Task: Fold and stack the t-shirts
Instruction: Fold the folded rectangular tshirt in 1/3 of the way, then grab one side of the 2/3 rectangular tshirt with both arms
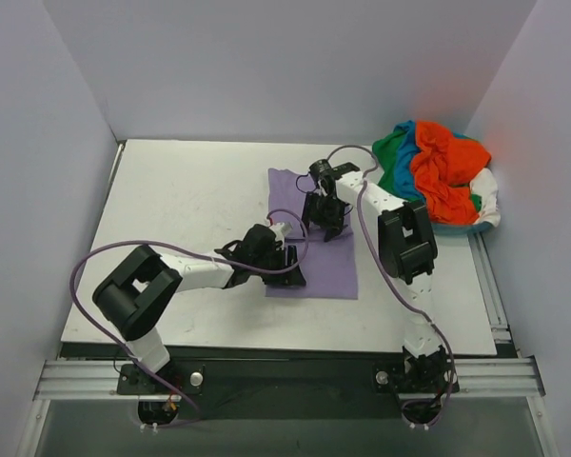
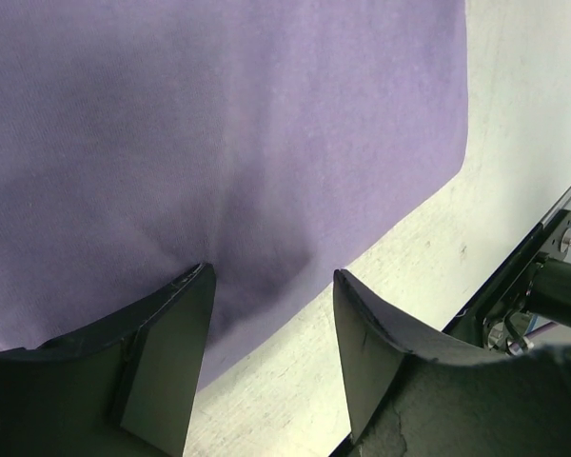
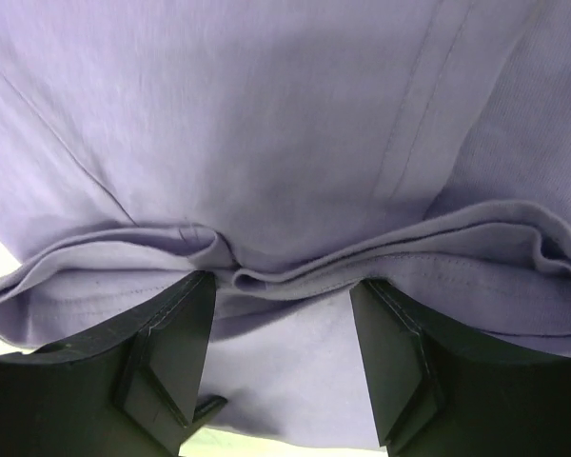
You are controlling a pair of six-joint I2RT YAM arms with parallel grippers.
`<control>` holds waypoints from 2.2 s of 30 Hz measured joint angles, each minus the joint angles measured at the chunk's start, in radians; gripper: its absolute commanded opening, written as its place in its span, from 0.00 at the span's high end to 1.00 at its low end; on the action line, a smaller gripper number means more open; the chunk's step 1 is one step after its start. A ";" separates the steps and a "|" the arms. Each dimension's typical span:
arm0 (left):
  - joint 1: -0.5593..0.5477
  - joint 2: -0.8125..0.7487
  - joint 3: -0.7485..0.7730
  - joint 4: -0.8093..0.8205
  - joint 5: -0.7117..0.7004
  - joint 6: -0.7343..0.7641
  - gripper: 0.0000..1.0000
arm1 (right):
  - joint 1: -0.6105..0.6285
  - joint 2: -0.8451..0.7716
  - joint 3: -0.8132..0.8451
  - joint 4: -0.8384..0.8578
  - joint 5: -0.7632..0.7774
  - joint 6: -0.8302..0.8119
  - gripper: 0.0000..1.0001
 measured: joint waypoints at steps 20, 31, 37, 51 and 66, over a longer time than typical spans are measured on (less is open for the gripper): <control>-0.049 -0.137 -0.048 -0.214 -0.048 0.086 0.35 | -0.094 0.016 0.200 0.012 0.002 0.072 0.41; -0.047 -0.370 -0.028 -0.449 -0.175 0.108 0.29 | -0.141 -0.388 -0.279 0.080 -0.004 0.038 0.41; 0.001 -0.459 -0.055 -0.492 -0.198 0.072 0.28 | -0.117 -0.635 -0.618 0.160 -0.011 0.049 0.45; 0.077 -0.596 -0.240 -0.544 -0.186 -0.038 0.29 | 0.064 -0.938 -1.115 0.257 -0.010 0.197 0.54; 0.083 -0.645 -0.280 -0.552 -0.183 -0.100 0.30 | 0.102 -0.969 -1.170 0.300 -0.002 0.235 0.60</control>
